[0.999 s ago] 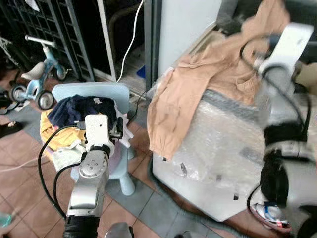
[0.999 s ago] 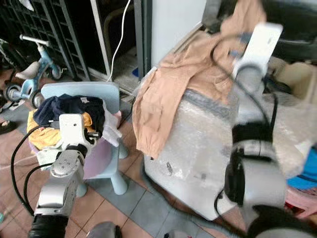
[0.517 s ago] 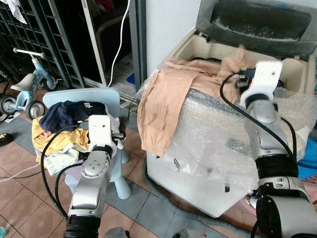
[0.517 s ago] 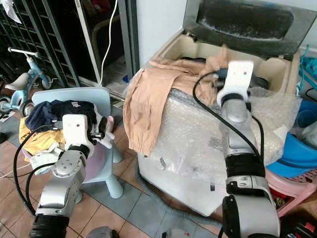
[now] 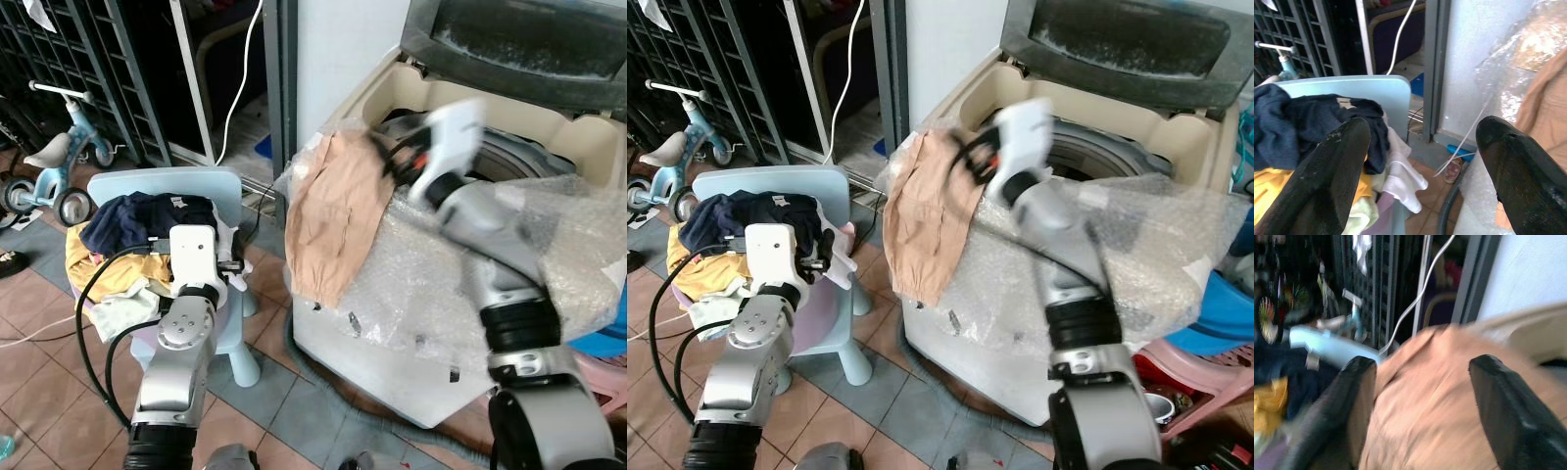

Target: Clothes washing

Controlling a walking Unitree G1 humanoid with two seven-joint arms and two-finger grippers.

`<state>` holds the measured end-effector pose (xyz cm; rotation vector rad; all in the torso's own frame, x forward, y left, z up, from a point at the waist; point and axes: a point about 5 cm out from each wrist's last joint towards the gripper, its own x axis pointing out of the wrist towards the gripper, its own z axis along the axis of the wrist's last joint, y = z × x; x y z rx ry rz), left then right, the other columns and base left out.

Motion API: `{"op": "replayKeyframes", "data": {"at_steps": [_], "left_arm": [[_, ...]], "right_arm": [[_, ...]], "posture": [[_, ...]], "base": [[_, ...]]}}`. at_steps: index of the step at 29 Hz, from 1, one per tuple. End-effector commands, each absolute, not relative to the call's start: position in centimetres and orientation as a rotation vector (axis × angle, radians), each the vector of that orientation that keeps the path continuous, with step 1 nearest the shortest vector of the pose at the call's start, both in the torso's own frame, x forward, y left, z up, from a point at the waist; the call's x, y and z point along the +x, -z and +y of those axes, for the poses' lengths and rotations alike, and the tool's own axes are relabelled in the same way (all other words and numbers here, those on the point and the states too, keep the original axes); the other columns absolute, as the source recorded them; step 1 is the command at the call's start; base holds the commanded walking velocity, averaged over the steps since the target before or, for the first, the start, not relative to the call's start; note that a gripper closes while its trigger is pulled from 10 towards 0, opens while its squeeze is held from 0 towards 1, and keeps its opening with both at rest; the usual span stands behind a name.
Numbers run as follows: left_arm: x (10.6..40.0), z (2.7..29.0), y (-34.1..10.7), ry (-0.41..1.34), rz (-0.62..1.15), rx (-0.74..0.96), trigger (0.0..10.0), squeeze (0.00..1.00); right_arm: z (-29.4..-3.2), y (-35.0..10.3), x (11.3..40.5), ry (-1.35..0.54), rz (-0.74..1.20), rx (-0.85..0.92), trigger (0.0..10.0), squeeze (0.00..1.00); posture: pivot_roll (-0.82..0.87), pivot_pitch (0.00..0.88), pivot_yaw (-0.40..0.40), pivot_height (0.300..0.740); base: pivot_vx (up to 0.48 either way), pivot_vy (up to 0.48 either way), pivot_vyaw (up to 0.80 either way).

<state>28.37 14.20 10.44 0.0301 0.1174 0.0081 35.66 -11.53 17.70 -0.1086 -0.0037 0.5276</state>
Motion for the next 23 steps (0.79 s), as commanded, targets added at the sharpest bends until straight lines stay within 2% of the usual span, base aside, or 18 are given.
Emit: {"op": "replayKeyframes", "data": {"at_steps": [1, 2, 3, 5, 6, 7, 8, 9, 17, 23], "left_arm": [[28.6, 14.3, -10.7, -0.008, 0.114, 0.038, 10.0, 0.00], [28.5, 14.4, -10.7, -0.010, 0.115, 0.038, 10.0, 0.00], [28.4, 14.4, -10.7, -0.010, 0.116, 0.039, 10.0, 0.00], [28.3, 14.4, -10.6, -0.011, 0.118, 0.040, 10.0, 0.00], [28.3, 14.4, -10.6, -0.012, 0.120, 0.041, 10.0, 0.00], [28.3, 14.4, -10.6, -0.012, 0.121, 0.041, 10.0, 0.00], [28.3, 14.4, -10.6, -0.013, 0.121, 0.042, 10.0, 0.00], [28.3, 14.4, -10.6, -0.013, 0.121, 0.042, 10.0, 0.00], [28.2, 14.2, -10.5, -0.009, 0.125, 0.039, 10.0, 0.00], [28.1, 14.1, -10.4, -0.008, 0.129, 0.038, 10.0, 0.00]], "right_arm": [[-11.4, -16.7, 35.6, -0.527, 0.044, -0.157, 8.3, 1.00], [-11.3, -16.1, 35.5, -0.515, 0.071, -0.178, 2.0, 1.00], [-11.3, -15.9, 35.5, -0.508, 0.085, -0.176, 0.0, 1.00], [-11.3, -15.5, 35.5, -0.487, 0.104, -0.182, 0.0, 1.00], [-11.5, -15.2, 35.4, -0.444, 0.117, -0.204, 0.0, 0.70], [-11.6, -15.1, 35.4, -0.422, 0.120, -0.211, 0.0, 0.70], [-11.7, -15.0, 35.5, -0.401, 0.120, -0.215, 0.0, 0.17], [-11.8, -14.9, 35.5, -0.380, 0.121, -0.222, 0.0, 0.00], [-12.7, -12.7, 34.6, -0.265, 0.198, -0.297, 0.0, 0.00], [-13.0, -12.3, 34.4, -0.220, 0.179, -0.401, 0.0, 0.00]], "posture": [[-0.04, 0.000, -0.003, 0.740], [-0.03, 0.000, -0.004, 0.740], [-0.03, 0.000, -0.004, 0.740], [-0.03, 0.000, -0.005, 0.740], [-0.03, 0.000, -0.006, 0.740], [-0.03, 0.000, -0.006, 0.740], [-0.03, 0.000, -0.006, 0.740], [-0.03, 0.000, -0.006, 0.740], [-0.04, 0.000, -0.007, 0.740], [-0.04, 0.000, -0.007, 0.740]], "base": [[0.000, 0.000, 0.00], [0.000, 0.000, 0.00], [0.000, 0.000, 0.00], [0.000, 0.000, 0.00], [0.000, 0.000, 0.00], [0.000, 0.000, 0.00], [0.000, 0.000, 0.00], [0.000, 0.000, 0.00], [0.000, 0.000, 0.00], [0.000, 0.000, 0.00]]}}
